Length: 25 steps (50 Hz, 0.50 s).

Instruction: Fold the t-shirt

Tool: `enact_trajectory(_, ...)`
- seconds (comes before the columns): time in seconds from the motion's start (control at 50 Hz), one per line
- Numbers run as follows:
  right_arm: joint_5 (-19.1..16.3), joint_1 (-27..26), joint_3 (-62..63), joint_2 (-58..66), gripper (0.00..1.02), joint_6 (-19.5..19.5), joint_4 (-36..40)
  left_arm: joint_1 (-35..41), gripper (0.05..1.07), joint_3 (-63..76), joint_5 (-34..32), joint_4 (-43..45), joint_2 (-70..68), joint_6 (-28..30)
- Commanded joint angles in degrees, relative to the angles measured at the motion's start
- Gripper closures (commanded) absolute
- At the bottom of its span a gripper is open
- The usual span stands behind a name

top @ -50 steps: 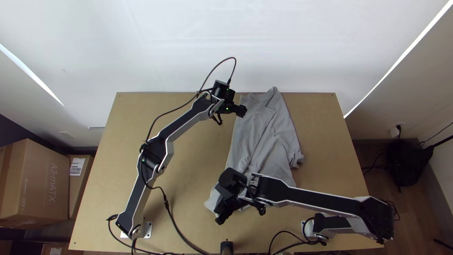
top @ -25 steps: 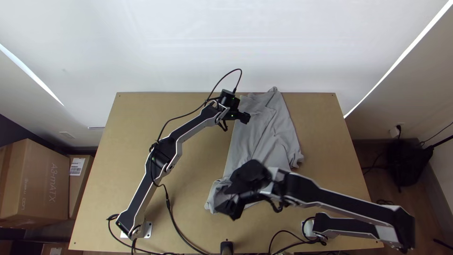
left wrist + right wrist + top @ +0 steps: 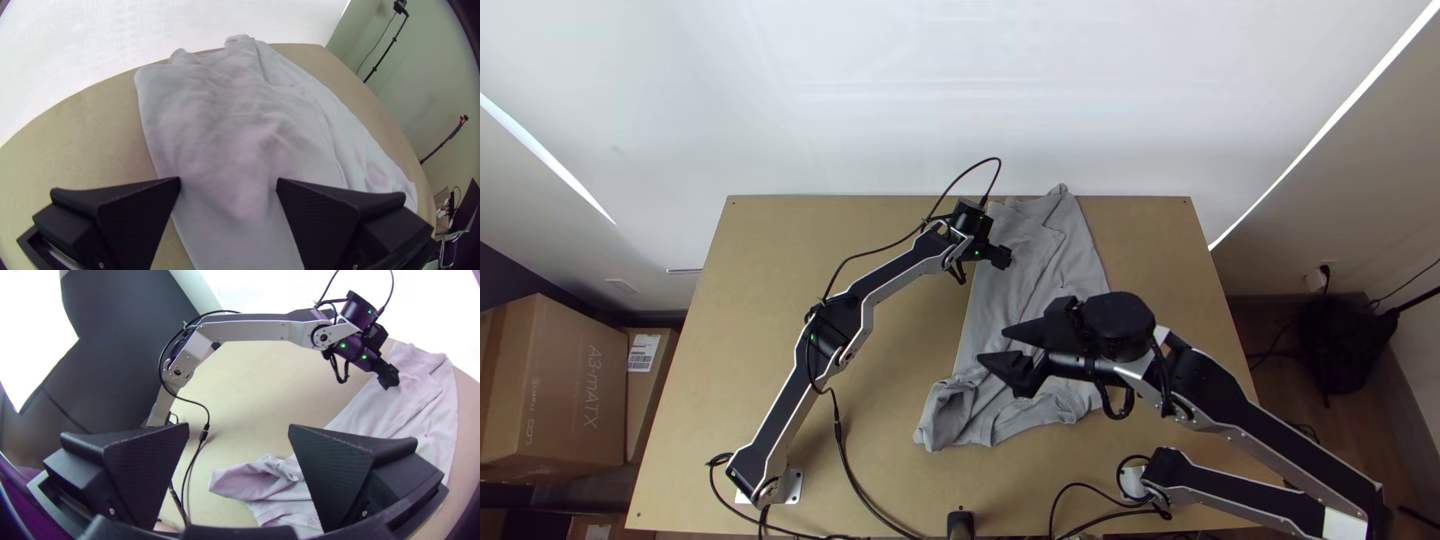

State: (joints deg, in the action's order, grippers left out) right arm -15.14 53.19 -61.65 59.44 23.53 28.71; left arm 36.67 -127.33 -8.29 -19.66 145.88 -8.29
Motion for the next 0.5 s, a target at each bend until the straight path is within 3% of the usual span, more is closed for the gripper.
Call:
enact_trajectory(0.0,1.1,-1.2,0.1,-1.4,0.11,0.7,-0.5,0.9,0.16,-1.3,0.1,-1.6,2.2,1.7)
enact_trajectory(0.06,1.3,-1.8,-0.1,-1.6,0.11,1.0,-0.5,1.2,0.38,-1.3,0.1,-3.4,2.2,2.5)
enact_trajectory(0.18,2.0,-3.7,-0.3,-1.8,0.11,1.1,-0.5,1.3,1.0,-1.3,1.7,-4.1,2.0,2.1)
enact_trajectory(0.2,2.0,-4.1,-0.2,-1.8,0.11,1.2,-0.5,1.2,1.05,-1.3,1.7,-4.1,1.9,2.1)
enact_trajectory(0.48,2.0,-10.4,2.0,-1.6,0.11,1.0,-0.8,-4.3,1.05,0.5,1.7,-12.2,-4.1,1.2)
